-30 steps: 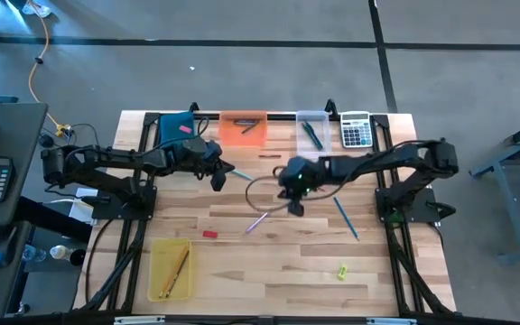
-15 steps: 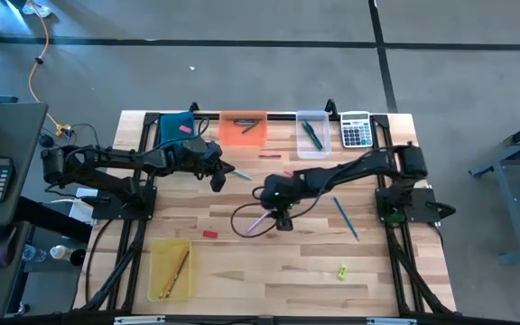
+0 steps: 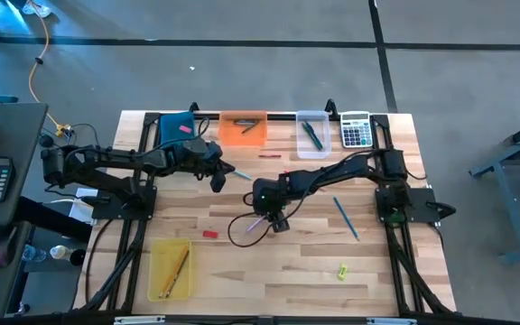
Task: Sort crayons/erasers/pens/pencils in bins
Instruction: Put the purple pen into the transparent bin
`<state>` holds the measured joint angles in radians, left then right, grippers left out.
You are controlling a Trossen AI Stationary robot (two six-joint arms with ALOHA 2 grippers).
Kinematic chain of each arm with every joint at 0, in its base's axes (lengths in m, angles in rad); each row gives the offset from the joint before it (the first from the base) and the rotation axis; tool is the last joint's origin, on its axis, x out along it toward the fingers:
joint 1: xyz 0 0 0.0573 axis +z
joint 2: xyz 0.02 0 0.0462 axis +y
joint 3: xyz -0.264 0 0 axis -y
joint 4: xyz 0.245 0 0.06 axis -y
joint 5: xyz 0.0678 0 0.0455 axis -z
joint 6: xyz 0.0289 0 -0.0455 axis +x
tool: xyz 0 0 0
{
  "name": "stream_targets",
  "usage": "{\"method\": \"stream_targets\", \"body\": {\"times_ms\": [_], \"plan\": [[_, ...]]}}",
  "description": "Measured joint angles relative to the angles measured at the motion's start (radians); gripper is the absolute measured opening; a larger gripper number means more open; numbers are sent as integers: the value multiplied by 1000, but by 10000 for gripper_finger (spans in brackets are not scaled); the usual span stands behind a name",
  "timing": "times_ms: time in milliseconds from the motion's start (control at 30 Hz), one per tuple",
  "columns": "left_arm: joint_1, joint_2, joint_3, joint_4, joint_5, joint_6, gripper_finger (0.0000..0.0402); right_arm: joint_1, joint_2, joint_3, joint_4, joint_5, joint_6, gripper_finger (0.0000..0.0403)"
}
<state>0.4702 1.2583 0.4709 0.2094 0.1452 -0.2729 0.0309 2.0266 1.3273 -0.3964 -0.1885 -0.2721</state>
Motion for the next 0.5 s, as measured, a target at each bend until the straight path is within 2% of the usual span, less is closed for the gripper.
{"method": "stream_targets", "body": {"times_ms": [333,500], "plan": [[0,0,0,-2,0,-2,0,-20,34,1,-15,-30,3,133],[0,0,0,-3,0,-2,0,-34,36,1,-28,-46,47,88]]}}
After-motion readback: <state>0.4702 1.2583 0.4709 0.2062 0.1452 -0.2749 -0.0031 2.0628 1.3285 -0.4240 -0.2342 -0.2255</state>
